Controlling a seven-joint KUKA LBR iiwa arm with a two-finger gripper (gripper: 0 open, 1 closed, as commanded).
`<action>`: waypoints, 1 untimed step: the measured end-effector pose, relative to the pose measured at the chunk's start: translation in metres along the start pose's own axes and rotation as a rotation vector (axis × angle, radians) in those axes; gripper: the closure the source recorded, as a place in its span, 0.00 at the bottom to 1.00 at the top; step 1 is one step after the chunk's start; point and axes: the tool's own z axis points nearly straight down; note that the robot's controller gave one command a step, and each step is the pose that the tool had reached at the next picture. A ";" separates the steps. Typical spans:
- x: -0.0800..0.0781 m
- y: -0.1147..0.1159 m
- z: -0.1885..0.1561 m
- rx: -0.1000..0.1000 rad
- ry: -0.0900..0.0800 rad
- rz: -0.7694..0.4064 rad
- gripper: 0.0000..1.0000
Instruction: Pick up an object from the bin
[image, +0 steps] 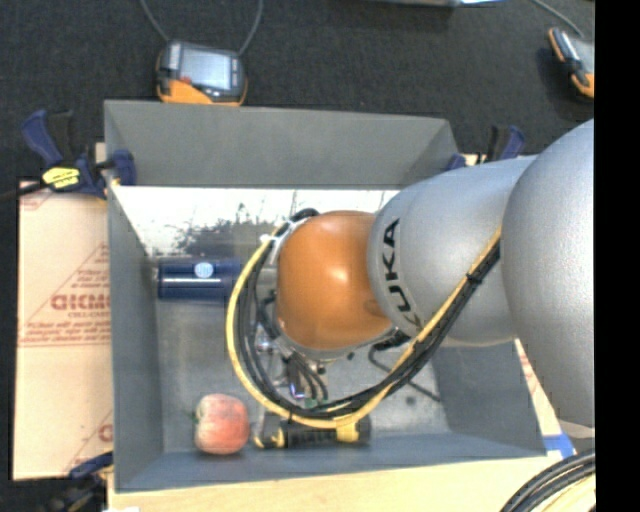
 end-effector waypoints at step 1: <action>-0.002 -0.001 -0.005 -0.002 -0.008 0.004 0.00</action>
Offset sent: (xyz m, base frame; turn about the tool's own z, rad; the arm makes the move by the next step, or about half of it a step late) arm -0.0058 0.0677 -0.0821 -0.1287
